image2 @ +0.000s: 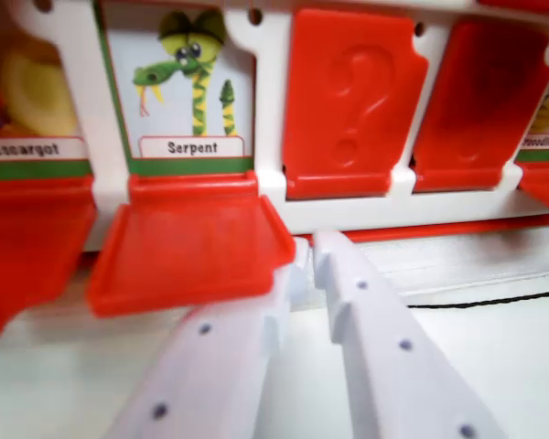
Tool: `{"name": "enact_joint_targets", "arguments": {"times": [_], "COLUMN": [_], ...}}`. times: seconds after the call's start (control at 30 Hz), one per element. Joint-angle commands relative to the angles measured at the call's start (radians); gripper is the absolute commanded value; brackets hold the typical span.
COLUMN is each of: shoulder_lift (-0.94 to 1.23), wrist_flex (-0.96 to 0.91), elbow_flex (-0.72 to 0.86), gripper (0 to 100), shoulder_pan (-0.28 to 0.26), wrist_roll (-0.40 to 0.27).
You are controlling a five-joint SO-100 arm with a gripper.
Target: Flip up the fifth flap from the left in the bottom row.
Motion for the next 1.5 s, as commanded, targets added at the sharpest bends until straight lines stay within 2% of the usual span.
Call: {"name": "enact_joint_targets", "arguments": {"times": [0.0, 0.2, 0.7, 1.03, 1.2, 1.33, 1.47], "shoulder_lift": [0.015, -0.005, -0.098, -0.044, 0.066, 0.170, 0.256], "wrist_flex": [-0.018, -0.029, -0.029, 0.034, 0.186, 0.385, 0.583], "elbow_flex": [-0.106, -0.129, -0.276, -0.288, -0.293, -0.342, -0.414], "gripper": [0, 0, 0, 0, 0, 0, 0], "shoulder_pan": [-0.031, -0.051, -0.040, -0.049, -0.058, -0.069, -0.078], "wrist_roll": [0.006, 0.006, 0.011, 0.032, 0.072, 0.115, 0.130]}}
